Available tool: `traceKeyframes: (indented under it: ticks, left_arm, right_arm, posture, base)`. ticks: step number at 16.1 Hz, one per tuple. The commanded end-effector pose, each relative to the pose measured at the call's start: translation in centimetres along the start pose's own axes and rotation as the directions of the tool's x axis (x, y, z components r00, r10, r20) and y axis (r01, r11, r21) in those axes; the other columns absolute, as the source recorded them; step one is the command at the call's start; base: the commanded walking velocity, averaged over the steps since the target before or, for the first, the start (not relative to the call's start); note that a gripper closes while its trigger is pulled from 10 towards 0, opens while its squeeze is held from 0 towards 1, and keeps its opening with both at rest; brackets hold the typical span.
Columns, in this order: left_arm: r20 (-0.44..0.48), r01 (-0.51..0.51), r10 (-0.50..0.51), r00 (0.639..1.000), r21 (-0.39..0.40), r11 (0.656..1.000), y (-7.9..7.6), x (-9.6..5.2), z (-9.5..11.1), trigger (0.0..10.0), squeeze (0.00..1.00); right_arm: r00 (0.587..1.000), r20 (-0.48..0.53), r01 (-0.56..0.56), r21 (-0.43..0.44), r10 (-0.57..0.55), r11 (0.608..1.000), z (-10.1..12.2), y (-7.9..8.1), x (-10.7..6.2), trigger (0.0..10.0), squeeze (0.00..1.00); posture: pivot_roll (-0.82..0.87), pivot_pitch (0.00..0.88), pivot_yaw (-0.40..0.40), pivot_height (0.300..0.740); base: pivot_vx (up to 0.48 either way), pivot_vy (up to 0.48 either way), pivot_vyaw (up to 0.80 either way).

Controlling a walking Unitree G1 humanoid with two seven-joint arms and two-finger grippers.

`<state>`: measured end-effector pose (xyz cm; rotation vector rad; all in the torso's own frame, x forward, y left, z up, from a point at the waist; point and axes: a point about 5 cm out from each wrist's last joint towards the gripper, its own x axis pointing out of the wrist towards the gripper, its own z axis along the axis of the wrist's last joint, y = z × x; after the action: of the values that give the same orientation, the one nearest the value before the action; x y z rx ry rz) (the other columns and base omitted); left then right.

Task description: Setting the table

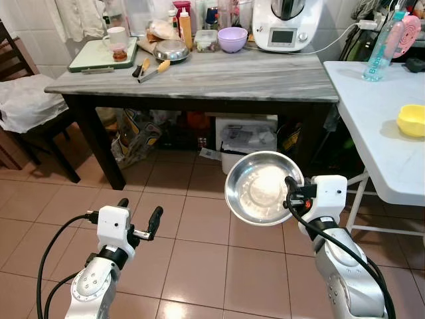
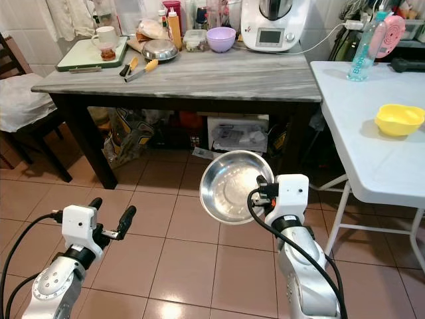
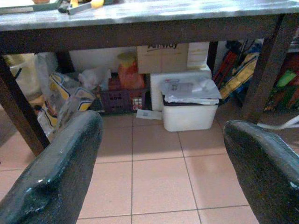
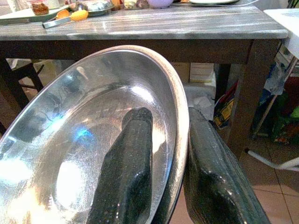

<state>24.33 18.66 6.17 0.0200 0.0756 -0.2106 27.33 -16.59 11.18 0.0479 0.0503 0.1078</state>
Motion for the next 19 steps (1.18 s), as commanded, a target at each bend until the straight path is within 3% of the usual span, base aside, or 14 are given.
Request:
traceKeyframes:
  ticks: [1,3,10,14,19]
  left_arm:
    - [0.004,-0.011,0.011,1.0,0.0,1.0,-0.1,-0.2,0.3,10.0,0.0]
    - [0.025,-0.013,0.014,1.0,-0.017,1.0,-0.8,0.4,1.0,10.0,0.0]
    - [0.044,-0.055,0.056,0.997,-0.017,0.998,-0.5,1.4,1.8,10.0,0.0]
    - [0.042,-0.114,0.115,0.992,-0.035,0.993,-0.3,0.4,1.6,10.0,0.0]
    - [0.042,-0.12,0.122,0.992,-0.035,0.992,-0.3,0.5,1.7,10.0,0.0]
  right_arm:
    - [1.0,0.012,-0.018,0.005,0.018,1.0,0.3,0.4,-0.1,10.0,0.0]
    - [0.999,0.01,-0.04,-0.003,0.04,0.999,0.3,0.9,0.0,10.0,0.0]
    - [0.998,-0.005,-0.06,-0.015,0.06,0.998,-0.2,1.0,0.5,10.0,0.0]
    - [0.995,-0.022,-0.1,-0.02,0.1,0.995,-0.4,1.3,1.2,10.0,0.0]
    - [0.995,-0.021,-0.099,-0.011,0.099,0.995,-0.5,1.4,1.4,10.0,0.0]
  posture:
    - [-0.07,0.0,0.025,0.74]
    - [-0.07,0.0,0.025,0.74]
    - [-0.02,0.0,0.001,0.74]
    - [0.03,0.0,-0.037,0.74]
    - [0.03,0.0,-0.028,0.74]
  base:
    - [0.0,0.0,0.0]
    - [0.0,0.0,0.0]
    - [0.0,0.0,0.0]
    - [0.0,0.0,0.0]
    - [0.0,0.0,0.0]
